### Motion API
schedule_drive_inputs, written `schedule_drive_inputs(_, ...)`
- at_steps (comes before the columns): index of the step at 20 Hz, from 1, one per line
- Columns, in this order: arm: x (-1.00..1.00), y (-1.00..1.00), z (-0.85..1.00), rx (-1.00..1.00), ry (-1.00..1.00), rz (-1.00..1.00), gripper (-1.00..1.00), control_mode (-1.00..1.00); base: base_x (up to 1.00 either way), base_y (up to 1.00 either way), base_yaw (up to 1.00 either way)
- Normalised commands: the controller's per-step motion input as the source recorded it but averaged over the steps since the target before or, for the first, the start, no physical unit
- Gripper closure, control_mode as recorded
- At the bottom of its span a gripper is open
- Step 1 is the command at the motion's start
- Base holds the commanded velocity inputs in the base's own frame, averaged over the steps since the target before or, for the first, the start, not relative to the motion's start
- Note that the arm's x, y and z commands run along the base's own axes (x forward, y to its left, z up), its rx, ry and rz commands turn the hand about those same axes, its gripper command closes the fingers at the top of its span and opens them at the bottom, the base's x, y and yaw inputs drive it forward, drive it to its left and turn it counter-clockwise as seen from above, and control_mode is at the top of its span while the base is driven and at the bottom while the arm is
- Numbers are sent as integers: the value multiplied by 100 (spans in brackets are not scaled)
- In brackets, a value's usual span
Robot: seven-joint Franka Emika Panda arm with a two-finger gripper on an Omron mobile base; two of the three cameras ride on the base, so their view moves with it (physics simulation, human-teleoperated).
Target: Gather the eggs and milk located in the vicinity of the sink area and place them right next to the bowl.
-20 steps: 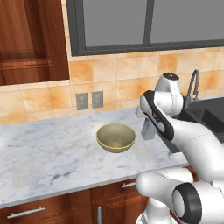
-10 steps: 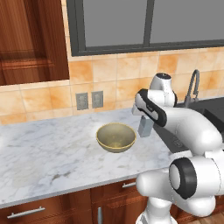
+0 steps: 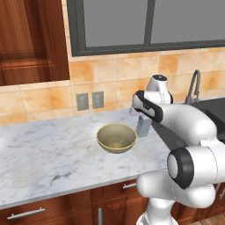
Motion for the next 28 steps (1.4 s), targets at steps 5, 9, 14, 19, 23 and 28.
schedule_drive_inputs(5,7,9,-9,0,0,0,100,-100,0,0,0)
schedule_drive_inputs(9,0,6,-8,0,0,-1,100,-100,0,0,0)
schedule_drive_inputs(14,0,5,-10,0,0,0,100,-100,0,0,0)
schedule_drive_inputs(19,0,0,-32,0,0,-2,100,-100,0,0,0)
schedule_drive_inputs(23,0,0,-20,0,0,-2,100,-100,0,0,0)
schedule_drive_inputs(28,0,2,-22,0,0,0,100,-100,0,0,0)
